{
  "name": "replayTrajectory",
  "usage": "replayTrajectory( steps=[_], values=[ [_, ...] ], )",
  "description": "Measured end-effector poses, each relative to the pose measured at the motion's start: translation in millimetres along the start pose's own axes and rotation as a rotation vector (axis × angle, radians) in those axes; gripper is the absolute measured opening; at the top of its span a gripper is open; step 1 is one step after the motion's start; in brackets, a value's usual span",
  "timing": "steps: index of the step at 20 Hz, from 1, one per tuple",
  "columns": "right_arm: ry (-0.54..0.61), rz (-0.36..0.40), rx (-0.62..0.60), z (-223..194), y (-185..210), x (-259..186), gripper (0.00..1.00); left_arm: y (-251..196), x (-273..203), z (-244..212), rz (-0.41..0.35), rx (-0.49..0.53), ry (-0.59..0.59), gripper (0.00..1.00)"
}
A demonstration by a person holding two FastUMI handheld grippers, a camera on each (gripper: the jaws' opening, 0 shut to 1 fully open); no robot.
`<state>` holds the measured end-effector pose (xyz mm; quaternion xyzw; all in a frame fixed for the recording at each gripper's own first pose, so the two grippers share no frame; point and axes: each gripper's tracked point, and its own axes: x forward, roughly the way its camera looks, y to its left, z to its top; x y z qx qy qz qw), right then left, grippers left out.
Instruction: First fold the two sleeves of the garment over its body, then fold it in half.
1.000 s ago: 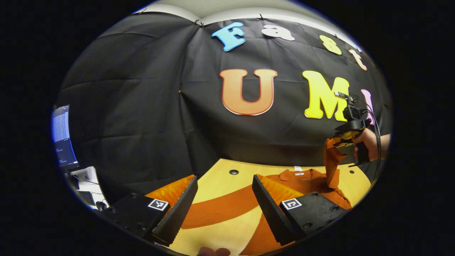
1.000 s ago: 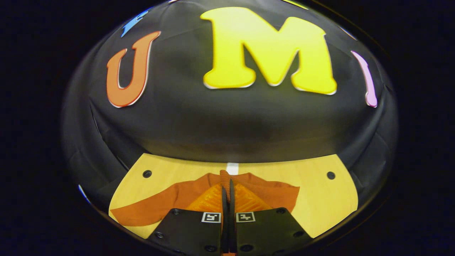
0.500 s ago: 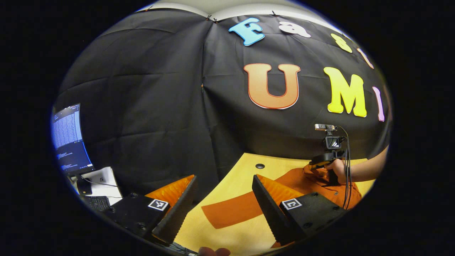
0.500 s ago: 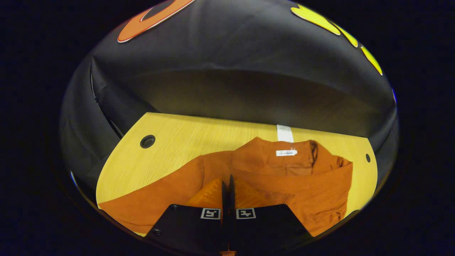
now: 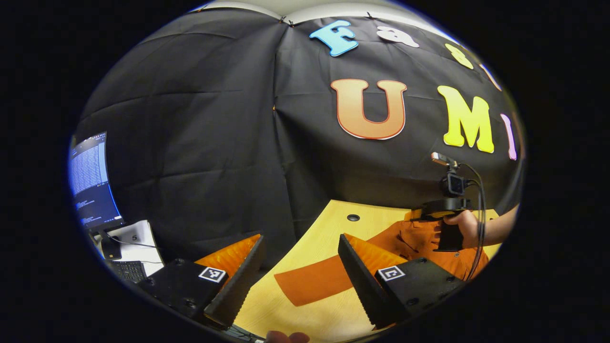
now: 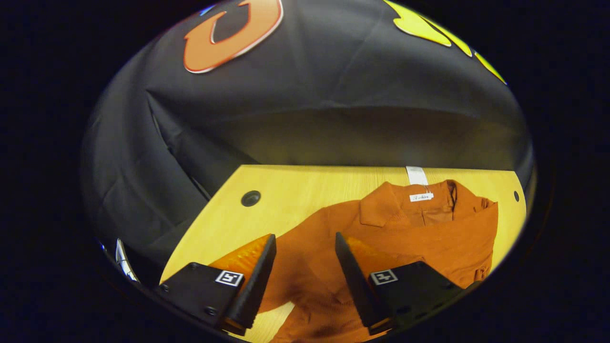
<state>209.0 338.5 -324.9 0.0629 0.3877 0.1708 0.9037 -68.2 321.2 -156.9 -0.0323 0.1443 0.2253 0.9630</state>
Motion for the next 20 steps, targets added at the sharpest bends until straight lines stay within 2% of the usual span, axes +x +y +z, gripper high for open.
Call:
replayTrajectory(
  steps=[2, 8, 10, 12, 16, 20],
  values=[
    [-0.037, 0.018, -0.031, 5, -5, -34, 0.89, 2, 7, -13, 0.008, -0.028, 0.012, 1.00],
    [-0.089, 0.090, -0.129, 1, -10, -144, 0.92, 18, 33, -85, 0.062, -0.108, 0.103, 1.00],
    [-0.102, 0.111, -0.160, -4, -13, -180, 0.92, 15, 42, -122, 0.065, -0.138, 0.179, 0.98],
    [-0.117, 0.099, -0.190, -5, -27, -210, 0.92, 13, 53, -151, 0.077, -0.164, 0.242, 0.97],
    [-0.138, 0.040, -0.160, -5, -62, -254, 0.92, 17, 74, -196, 0.146, -0.205, 0.353, 0.97],
    [-0.172, -0.033, -0.140, 6, -101, -282, 0.92, 9, 76, -220, 0.210, -0.253, 0.425, 0.98]
  ],
)
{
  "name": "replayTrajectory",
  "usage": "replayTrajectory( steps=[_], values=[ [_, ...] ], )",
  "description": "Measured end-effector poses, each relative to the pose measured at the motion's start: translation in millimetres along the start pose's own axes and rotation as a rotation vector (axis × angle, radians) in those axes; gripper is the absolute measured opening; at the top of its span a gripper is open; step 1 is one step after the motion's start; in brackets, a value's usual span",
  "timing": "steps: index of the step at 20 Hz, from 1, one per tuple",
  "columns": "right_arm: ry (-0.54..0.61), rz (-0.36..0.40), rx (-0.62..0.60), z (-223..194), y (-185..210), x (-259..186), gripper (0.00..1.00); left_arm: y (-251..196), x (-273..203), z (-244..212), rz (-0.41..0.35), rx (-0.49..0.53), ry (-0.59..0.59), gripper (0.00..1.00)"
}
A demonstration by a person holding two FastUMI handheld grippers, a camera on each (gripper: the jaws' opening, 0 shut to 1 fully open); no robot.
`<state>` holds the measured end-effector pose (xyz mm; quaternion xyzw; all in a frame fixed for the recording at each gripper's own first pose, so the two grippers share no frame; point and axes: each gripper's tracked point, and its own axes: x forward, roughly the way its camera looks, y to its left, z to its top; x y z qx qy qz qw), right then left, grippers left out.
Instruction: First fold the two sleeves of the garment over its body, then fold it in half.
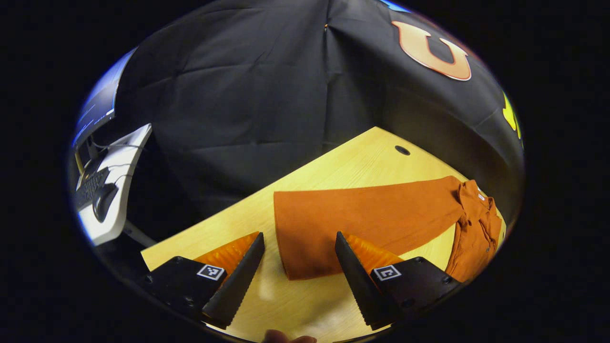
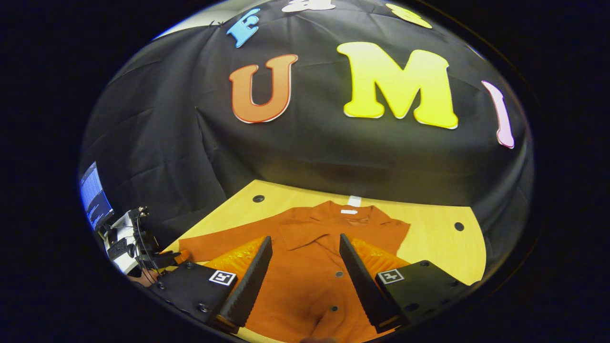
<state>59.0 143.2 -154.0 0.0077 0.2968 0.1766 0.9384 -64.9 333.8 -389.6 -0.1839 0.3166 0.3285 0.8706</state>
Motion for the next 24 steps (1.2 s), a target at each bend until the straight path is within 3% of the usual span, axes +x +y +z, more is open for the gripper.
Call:
replayTrajectory(
  steps=[4, 7, 8, 12, 14, 18, 21, 24],
  values=[
    [-0.017, -0.059, 0.046, 6, -32, -17, 0.92, 3, 4, -2, 0.064, 0.097, -0.029, 0.98],
    [-0.016, -0.081, 0.085, 5, -52, -27, 0.92, 5, 6, -2, 0.064, 0.071, -0.058, 0.94],
    [-0.018, -0.087, 0.086, 6, -59, -31, 0.92, 7, 5, -3, 0.056, 0.071, -0.060, 0.99],
    [-0.026, -0.100, 0.091, 10, -76, -44, 0.92, -1, 8, 1, 0.026, 0.083, -0.069, 0.35],
    [-0.029, -0.092, 0.082, 4, -76, -50, 0.92, -3, 8, 3, 0.043, 0.076, -0.073, 0.16],
    [-0.051, -0.081, 0.073, 8, -83, -63, 0.92, -12, 3, 6, -0.002, -0.019, -0.035, 0.04],
    [-0.072, -0.079, 0.088, 7, -93, -71, 0.92, -22, -7, 29, -0.064, -0.104, -0.042, 0.03],
    [-0.083, -0.079, 0.105, -2, -103, -77, 0.92, -47, -22, 67, -0.136, -0.101, -0.055, 0.03]
  ],
)
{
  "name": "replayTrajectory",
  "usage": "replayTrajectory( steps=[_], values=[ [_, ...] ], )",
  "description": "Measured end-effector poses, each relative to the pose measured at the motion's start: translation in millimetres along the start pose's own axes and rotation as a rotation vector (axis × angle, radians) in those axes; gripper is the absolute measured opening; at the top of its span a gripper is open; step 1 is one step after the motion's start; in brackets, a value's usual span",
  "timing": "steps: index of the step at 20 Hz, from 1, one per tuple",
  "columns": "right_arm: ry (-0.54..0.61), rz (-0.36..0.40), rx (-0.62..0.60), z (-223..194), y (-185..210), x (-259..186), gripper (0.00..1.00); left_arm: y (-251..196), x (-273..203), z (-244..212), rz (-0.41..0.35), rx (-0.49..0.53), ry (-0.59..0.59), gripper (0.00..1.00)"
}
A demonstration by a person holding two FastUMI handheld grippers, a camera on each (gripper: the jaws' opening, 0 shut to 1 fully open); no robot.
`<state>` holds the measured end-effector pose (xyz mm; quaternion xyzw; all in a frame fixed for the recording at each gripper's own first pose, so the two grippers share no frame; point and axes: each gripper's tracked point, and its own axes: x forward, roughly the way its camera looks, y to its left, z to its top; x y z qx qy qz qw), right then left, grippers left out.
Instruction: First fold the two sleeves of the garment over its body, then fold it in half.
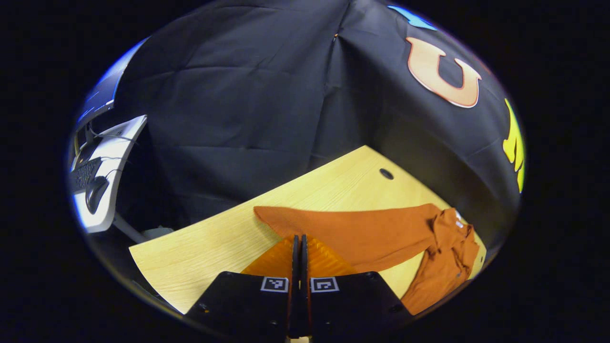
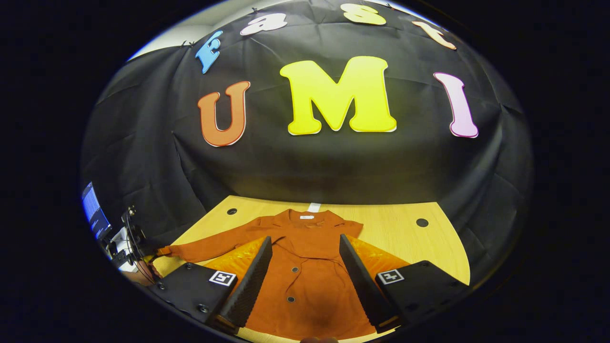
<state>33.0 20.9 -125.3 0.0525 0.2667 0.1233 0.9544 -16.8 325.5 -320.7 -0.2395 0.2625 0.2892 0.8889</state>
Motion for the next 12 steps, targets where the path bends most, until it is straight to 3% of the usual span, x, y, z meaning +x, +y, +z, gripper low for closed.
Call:
replayTrajectory(
  steps=[6, 12],
  values=[
    [-0.038, 0.000, 0.090, -12, -30, -12, 0.89, -94, -24, 78, -0.130, 0.088, -0.062, 0.03],
    [-0.097, -0.053, 0.204, -17, -88, -34, 0.92, -253, -67, 133, -0.340, 0.263, -0.152, 0.03]
  ],
)
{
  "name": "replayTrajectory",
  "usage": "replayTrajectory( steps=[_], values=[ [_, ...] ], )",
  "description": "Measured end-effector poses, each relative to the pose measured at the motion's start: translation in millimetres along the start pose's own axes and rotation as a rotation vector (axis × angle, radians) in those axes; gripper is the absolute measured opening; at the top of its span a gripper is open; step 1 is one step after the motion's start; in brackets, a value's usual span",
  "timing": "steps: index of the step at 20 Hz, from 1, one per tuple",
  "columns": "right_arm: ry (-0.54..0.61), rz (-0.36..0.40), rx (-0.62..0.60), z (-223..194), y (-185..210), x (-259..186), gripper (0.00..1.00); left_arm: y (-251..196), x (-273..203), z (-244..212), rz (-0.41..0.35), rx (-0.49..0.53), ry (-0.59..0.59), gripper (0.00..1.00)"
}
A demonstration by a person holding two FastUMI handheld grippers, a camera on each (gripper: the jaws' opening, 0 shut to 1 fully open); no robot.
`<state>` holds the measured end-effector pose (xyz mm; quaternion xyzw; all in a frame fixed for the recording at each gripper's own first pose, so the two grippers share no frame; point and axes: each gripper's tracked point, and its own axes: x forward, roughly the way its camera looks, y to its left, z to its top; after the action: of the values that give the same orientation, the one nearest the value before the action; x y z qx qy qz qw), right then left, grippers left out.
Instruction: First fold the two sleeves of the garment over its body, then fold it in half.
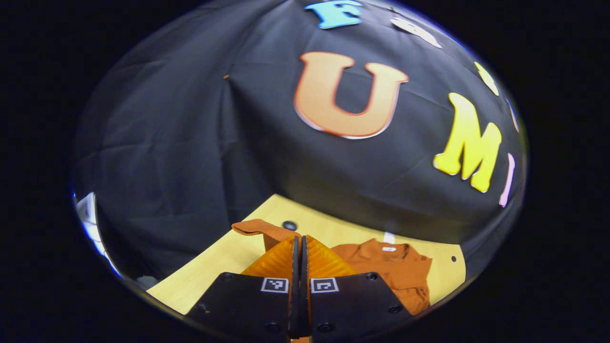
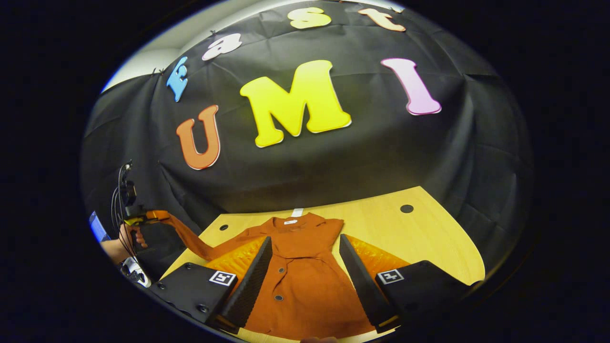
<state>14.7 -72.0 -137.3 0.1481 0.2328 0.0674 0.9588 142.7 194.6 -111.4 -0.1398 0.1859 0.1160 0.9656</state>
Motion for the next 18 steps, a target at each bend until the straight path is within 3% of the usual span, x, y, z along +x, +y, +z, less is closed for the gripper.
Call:
replayTrajectory(
  steps=[4, 9, 14, 18],
  values=[
    [-0.041, -0.080, 0.031, 8, -53, -29, 0.92, -131, 26, 8, -0.170, 0.109, -0.006, 0.03],
    [-0.065, -0.214, 0.003, 13, -116, -79, 0.98, -269, 47, -59, -0.343, 0.229, 0.091, 0.03],
    [-0.031, -0.322, -0.039, 0, -154, -126, 0.98, -347, 65, -169, -0.397, 0.312, 0.218, 0.03],
    [-0.022, -0.366, -0.040, -4, -169, -144, 0.98, -364, 80, -241, -0.337, 0.432, 0.294, 0.03]
  ],
)
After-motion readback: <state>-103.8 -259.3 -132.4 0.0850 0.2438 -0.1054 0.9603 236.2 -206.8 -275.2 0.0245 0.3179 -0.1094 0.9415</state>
